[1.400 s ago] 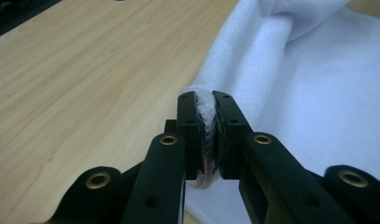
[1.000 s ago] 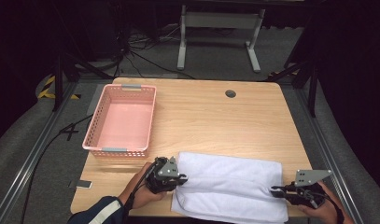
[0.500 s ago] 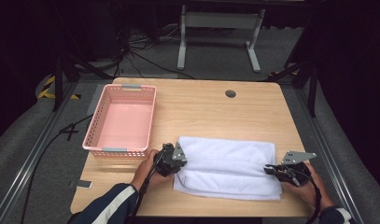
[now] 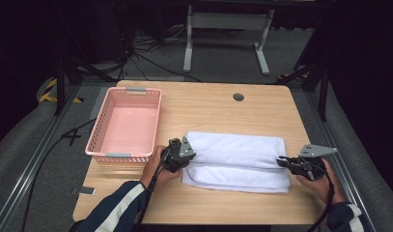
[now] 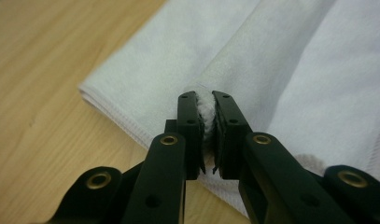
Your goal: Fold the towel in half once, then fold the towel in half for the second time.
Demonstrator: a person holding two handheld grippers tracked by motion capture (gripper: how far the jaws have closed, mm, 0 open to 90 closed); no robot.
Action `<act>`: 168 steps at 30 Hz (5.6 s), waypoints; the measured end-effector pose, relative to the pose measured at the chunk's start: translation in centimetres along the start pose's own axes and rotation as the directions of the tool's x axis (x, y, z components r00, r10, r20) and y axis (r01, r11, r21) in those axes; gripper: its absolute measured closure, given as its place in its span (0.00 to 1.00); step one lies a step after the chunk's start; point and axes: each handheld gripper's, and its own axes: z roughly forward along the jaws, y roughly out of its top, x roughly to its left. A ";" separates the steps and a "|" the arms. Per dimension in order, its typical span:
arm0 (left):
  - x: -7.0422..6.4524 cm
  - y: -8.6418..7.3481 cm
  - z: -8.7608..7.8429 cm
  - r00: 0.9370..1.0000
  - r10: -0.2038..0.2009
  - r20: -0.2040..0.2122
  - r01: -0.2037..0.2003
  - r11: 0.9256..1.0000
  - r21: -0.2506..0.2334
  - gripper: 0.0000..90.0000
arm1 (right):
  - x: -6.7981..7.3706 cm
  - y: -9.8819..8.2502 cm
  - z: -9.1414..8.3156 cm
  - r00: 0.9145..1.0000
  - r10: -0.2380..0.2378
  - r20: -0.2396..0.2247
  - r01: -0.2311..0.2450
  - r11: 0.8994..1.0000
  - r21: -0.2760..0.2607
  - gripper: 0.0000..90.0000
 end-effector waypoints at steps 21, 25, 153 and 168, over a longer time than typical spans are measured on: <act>-3.9 -6.3 -4.6 0.978 -0.096 0.183 0.080 0.992 0.092 0.42 | 4.7 -3.5 -5.3 0.975 -0.135 -0.179 0.146 0.988 0.050 0.52; -3.9 -6.2 -5.1 0.976 -0.143 0.162 0.135 0.989 0.059 0.27 | 6.2 0.1 -6.0 0.974 -0.183 -0.130 0.181 0.983 -0.027 0.48; -10.5 3.3 4.2 0.955 0.035 0.295 -0.051 0.998 0.045 0.18 | -1.1 3.6 -1.8 0.994 0.107 0.037 -0.106 0.994 -0.027 0.36; -10.6 3.1 7.0 0.953 -0.001 0.303 -0.015 0.999 0.049 0.15 | -0.9 2.1 6.3 0.982 0.187 0.008 -0.186 0.970 0.159 0.15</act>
